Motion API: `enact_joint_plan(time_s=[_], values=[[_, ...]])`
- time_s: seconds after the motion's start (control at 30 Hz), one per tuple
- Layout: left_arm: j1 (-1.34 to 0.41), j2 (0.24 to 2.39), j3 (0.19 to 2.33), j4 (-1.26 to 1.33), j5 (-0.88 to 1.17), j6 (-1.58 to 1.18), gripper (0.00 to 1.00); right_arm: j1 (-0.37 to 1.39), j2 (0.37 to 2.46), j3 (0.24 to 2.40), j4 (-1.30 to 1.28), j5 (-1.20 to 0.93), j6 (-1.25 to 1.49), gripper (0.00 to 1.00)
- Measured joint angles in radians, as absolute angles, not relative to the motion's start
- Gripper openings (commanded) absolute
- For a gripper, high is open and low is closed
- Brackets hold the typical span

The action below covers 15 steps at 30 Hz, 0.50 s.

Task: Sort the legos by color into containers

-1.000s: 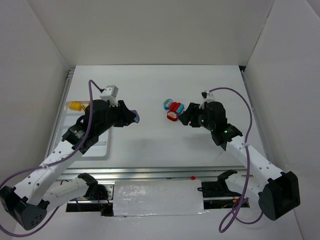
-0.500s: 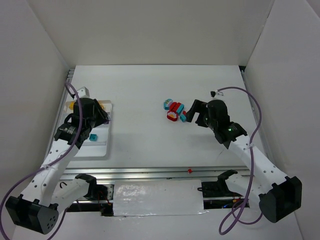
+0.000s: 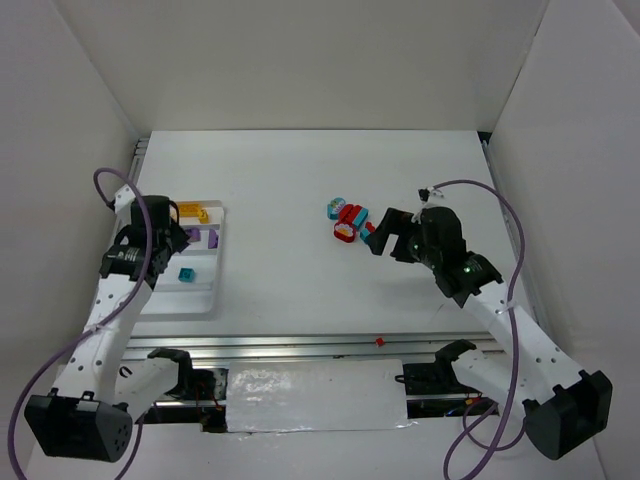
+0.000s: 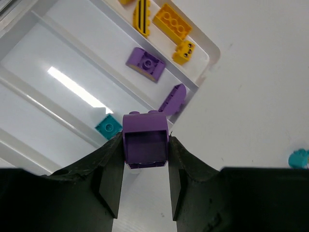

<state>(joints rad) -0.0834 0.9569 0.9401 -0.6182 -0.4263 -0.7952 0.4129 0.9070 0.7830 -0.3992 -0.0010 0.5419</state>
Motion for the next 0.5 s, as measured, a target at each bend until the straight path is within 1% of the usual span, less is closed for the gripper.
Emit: enact_joint_plan(time_s=[0.1,0.13,0.3,0.4,0.43,0.5], values=[[-0.01,1.005,0.94,-0.608,-0.426,-0.824,0.01,0.422,0.912,0.768,-0.381,-0.045,0.542,1.0],[0.012,1.029,0.94,-0.6,-0.426,-0.837,0.06,0.423,0.915,0.761,-0.373,-0.06,0.542,1.0],[0.099,1.219,0.971,-0.572,-0.416,-0.904,0.06,0.43,0.929,0.741,-0.358,-0.118,0.541,0.99],[0.129,1.296,0.985,-0.543,-0.416,-0.946,0.13,0.43,0.919,0.731,-0.355,-0.133,0.534,1.0],[0.136,1.31,0.986,-0.537,-0.418,-0.955,0.19,0.431,0.909,0.725,-0.354,-0.136,0.533,1.0],[0.147,1.326,0.986,-0.522,-0.424,-0.977,0.25,0.432,0.884,0.707,-0.353,-0.144,0.531,0.99]])
